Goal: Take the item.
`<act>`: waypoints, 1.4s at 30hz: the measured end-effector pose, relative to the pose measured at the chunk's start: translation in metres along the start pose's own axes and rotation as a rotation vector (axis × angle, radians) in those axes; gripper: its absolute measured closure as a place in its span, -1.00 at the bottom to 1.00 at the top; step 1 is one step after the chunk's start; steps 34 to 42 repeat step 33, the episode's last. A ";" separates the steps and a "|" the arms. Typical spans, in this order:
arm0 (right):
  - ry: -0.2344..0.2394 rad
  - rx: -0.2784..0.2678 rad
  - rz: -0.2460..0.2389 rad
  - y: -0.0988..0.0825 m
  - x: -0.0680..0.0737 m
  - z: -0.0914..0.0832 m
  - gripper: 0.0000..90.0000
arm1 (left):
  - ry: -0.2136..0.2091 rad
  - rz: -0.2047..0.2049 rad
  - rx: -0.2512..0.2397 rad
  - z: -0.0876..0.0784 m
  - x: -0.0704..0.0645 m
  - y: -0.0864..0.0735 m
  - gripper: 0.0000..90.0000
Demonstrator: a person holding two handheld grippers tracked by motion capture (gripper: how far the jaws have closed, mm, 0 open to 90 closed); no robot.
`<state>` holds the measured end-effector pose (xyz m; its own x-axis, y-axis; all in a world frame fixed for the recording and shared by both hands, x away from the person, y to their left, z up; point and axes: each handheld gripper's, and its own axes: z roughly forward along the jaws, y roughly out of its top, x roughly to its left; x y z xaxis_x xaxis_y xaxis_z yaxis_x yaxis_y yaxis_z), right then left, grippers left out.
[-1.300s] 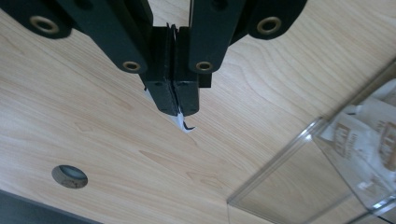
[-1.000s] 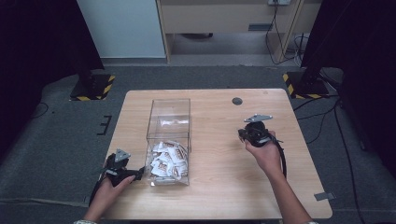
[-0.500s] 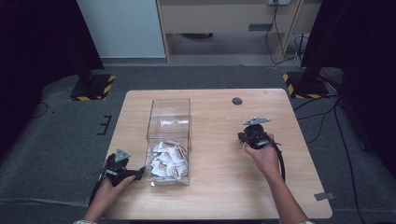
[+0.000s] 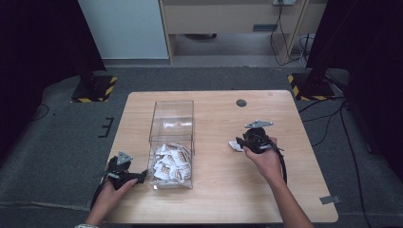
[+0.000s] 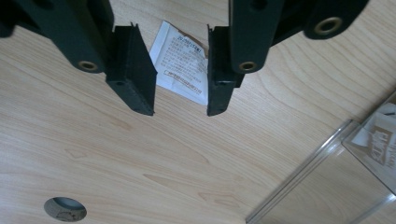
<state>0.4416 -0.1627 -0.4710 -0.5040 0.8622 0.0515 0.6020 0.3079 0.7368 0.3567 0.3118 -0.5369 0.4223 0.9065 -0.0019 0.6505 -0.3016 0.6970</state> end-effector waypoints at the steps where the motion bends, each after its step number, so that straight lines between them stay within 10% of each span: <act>1: 0.002 -0.003 -0.003 -0.001 0.001 -0.002 0.27 | 0.000 0.000 0.000 0.000 0.000 0.000 -1.00; 21: 0.027 0.053 -0.031 -0.087 0.019 -0.020 -0.78 | 0.001 -0.001 0.000 0.000 0.000 0.000 -1.00; 42: -0.012 0.069 -0.050 -0.103 0.026 -0.014 -0.88 | 0.001 -0.001 0.000 0.000 0.000 0.000 -1.00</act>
